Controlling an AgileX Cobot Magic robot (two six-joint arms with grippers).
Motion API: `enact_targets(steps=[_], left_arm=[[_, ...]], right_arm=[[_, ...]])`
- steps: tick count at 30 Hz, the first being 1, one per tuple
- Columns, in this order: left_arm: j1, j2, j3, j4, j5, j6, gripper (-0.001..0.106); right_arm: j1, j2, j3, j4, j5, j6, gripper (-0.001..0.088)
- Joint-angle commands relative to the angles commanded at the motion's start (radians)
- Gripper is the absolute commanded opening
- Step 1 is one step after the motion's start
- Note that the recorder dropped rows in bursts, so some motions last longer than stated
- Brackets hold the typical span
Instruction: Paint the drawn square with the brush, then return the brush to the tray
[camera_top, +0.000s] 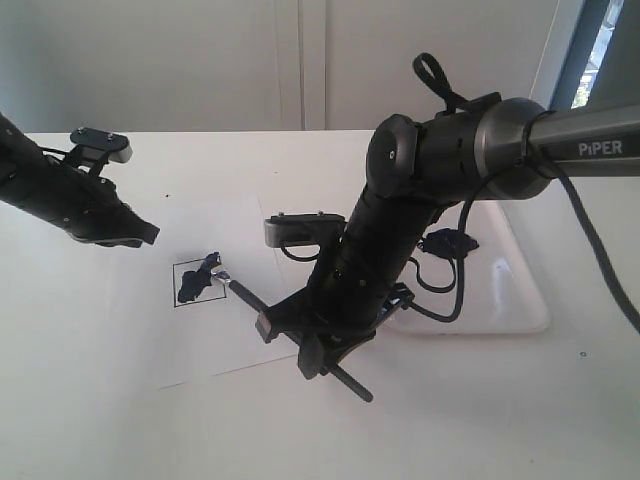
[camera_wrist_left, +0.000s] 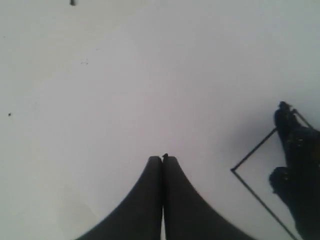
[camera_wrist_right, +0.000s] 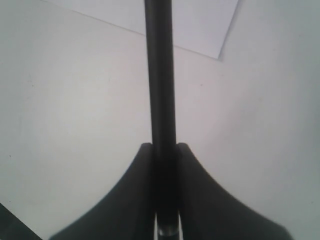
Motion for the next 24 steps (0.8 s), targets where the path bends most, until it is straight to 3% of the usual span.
enact_targets(steps=[16,24], left_arm=[[0.008,0.052,0.000,0.068,0.208,-0.110,0.000],[0.008,0.052,0.000,0.058,0.233,-0.158,0.000]], right_arm=[[0.000,0.000,0.000,0.000,-0.013,0.000,0.0000],[0.000,0.000,0.000,0.004,0.007,0.000,0.0000]])
